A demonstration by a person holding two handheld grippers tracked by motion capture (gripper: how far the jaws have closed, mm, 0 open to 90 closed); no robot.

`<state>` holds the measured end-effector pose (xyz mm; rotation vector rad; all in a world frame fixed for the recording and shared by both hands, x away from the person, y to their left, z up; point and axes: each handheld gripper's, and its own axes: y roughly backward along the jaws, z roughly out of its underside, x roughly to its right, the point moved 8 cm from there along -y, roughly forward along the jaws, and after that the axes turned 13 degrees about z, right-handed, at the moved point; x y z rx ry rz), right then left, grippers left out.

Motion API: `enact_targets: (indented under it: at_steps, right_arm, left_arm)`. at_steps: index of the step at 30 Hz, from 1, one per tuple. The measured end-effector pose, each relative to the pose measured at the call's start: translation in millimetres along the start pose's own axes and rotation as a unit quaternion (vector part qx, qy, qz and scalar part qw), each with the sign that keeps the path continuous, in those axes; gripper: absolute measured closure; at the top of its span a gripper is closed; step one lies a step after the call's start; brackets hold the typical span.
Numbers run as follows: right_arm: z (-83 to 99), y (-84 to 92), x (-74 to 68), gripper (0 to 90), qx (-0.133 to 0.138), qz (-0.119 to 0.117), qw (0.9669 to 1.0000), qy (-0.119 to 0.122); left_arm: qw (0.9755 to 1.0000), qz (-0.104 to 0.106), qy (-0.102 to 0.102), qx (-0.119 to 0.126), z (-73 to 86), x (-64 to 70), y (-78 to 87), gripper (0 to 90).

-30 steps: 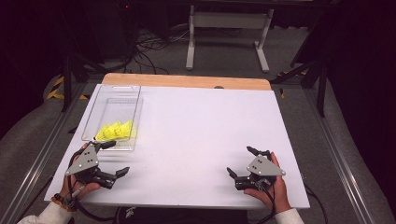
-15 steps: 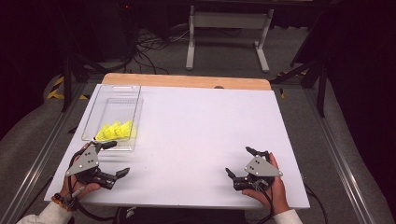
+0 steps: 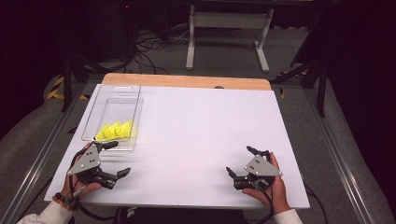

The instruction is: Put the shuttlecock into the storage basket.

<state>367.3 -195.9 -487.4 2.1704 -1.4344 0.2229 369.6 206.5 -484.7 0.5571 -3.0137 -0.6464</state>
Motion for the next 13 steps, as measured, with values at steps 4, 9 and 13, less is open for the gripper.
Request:
enact_targets:
  at_steps: [4, 9, 13]
  right_arm:
    - [-0.1, -1.2, -0.8, 5.3, -0.001, -0.002, 1.0000, 0.002]
    - [0.8, -2.2, -1.3, 5.2, -0.003, -0.004, 1.0000, 0.004]
    - [0.1, -3.2, -0.2, 5.2, -0.003, -0.002, 1.0000, 0.003]
  left_arm:
    - [1.0000, -0.003, 0.001, 0.000, 0.6, -0.5, 1.1, 3.5]
    - [1.0000, -0.003, 0.001, -0.002, 1.2, -1.0, 1.7, 3.5]
    - [1.0000, -0.006, 0.005, -0.002, 1.8, -1.9, 2.0, 3.7]
